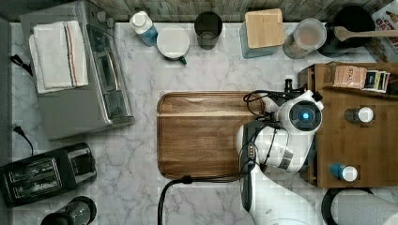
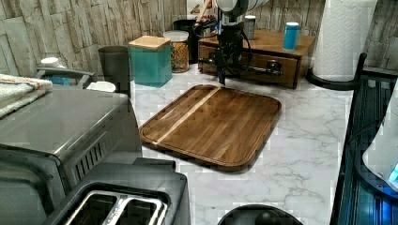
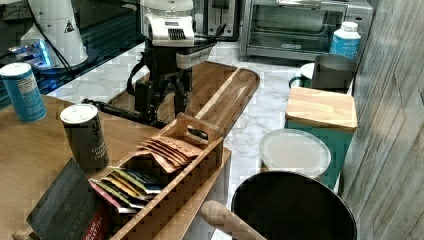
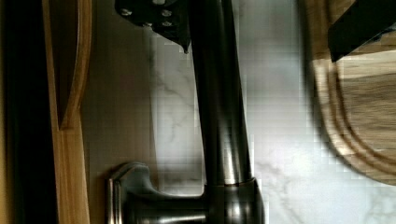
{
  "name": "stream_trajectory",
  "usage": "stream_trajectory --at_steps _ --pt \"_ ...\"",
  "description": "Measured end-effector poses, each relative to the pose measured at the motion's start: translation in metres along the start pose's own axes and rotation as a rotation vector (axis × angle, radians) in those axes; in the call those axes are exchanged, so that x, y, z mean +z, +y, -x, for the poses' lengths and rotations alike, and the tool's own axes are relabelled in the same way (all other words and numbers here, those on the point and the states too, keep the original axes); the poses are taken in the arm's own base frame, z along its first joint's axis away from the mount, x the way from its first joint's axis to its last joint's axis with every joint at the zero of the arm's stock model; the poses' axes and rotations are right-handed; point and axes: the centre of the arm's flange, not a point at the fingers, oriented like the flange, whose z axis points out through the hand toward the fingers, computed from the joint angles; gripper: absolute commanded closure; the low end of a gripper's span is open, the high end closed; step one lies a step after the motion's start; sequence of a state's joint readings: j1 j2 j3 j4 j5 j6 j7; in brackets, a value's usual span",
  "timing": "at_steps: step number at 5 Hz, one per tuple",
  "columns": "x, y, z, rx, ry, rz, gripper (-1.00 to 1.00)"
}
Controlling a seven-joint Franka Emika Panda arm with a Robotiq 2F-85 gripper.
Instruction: Open the drawer.
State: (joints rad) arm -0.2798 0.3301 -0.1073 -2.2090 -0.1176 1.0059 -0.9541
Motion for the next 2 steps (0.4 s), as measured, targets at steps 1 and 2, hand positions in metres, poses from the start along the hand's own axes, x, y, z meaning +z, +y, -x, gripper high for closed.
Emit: stream_trajectory --at_steps 1,2 --pt "-0.005 -0.009 0.004 0.022 0.006 -0.024 -1.00" --pt "-0.008 -0.027 0.006 0.049 0.005 -0.032 -1.00"
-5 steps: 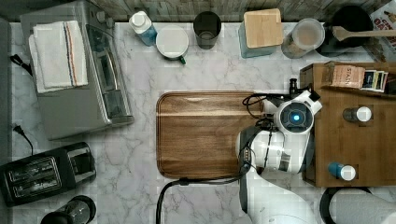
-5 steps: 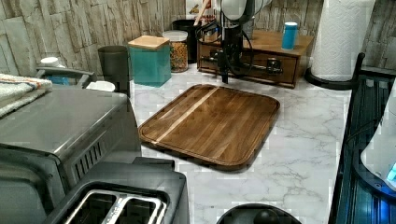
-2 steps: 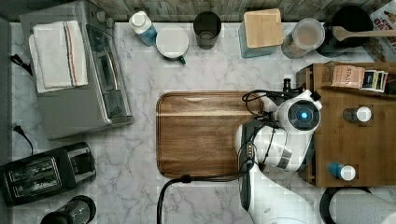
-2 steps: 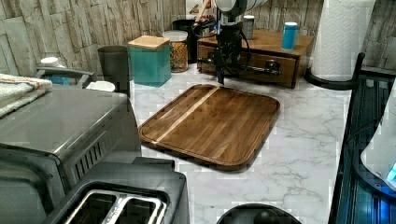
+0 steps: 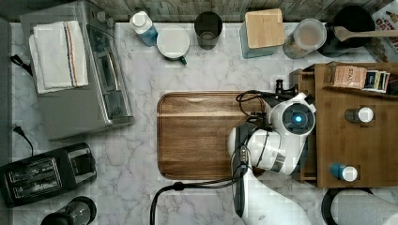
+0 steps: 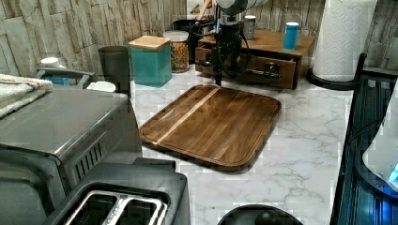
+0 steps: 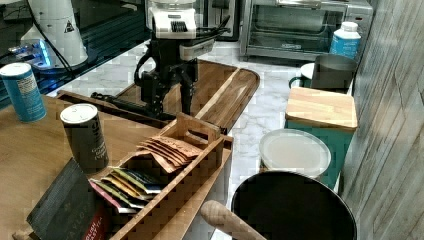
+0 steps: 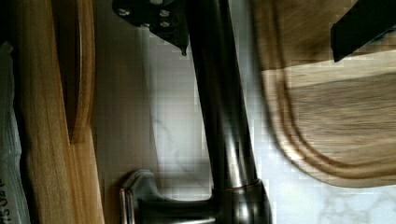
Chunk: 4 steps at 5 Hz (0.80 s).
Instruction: Open the drawer.
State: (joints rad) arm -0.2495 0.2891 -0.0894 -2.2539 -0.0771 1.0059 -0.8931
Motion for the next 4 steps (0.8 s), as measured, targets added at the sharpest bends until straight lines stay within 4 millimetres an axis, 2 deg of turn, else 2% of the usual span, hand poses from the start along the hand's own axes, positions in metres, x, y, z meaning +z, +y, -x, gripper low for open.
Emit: stream_trajectory --at_steps 3,4 --pt "-0.011 -0.093 0.022 -0.067 -0.006 -0.064 -1.00" --pt "-0.013 -0.118 0.023 -0.055 -0.009 -0.066 -1.00"
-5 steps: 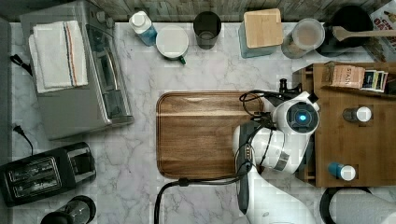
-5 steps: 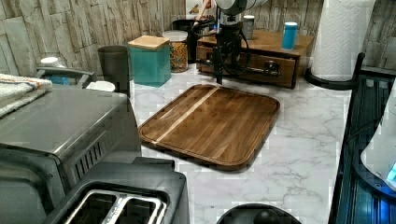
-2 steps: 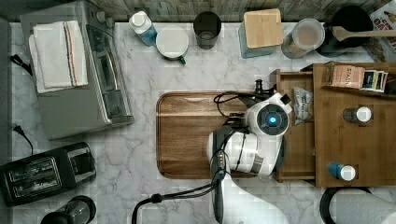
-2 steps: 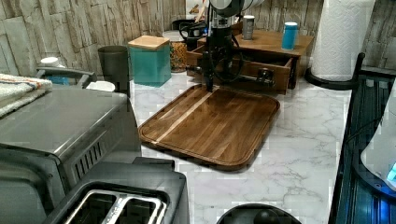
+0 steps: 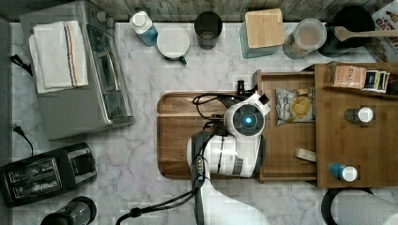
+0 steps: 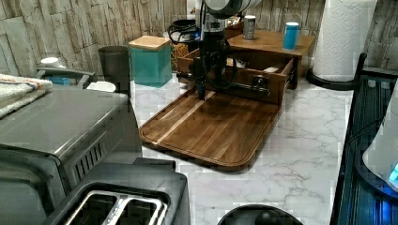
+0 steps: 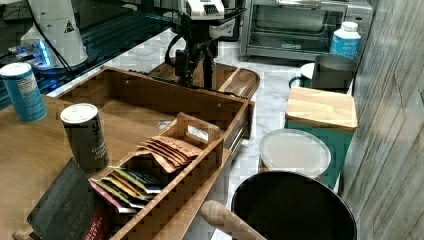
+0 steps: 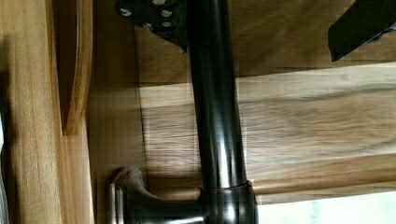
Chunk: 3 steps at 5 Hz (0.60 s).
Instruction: Open the drawer.
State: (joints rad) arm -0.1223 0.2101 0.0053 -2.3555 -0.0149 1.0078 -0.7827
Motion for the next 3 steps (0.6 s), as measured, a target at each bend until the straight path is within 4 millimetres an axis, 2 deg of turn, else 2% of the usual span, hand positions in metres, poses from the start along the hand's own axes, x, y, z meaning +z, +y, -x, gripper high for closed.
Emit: stream_trajectory --at_steps 1,2,3 --pt "0.0014 -0.0181 0.0017 0.001 -0.004 -0.002 -1.00" --pt "0.0022 -0.0274 0.0035 -0.004 -0.013 -0.007 -1.00" --pt "-0.0007 -0.0202 0.0021 0.041 -0.008 -0.036 -1.00"
